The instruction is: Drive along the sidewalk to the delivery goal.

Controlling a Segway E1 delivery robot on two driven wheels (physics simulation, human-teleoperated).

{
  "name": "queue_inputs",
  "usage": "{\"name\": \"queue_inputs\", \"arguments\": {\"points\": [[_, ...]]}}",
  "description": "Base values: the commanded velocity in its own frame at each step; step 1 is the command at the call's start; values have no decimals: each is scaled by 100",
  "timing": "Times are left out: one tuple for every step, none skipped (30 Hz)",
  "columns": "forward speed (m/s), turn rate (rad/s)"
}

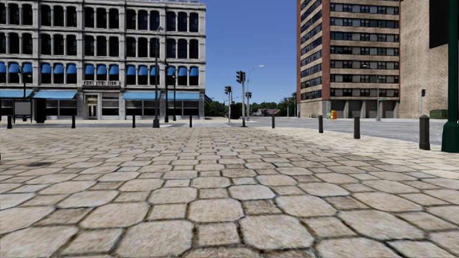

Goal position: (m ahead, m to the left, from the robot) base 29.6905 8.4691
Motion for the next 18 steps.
{"name": "queue_inputs", "arguments": {"points": [[200,0],[200,0],[200,0],[200,0],[200,0],[200,0],[200,0],[200,0],[200,0],[200,0],[200,0],[200,0],[200,0],[200,0],[200,0],[200,0],[200,0],[200,0]]}}
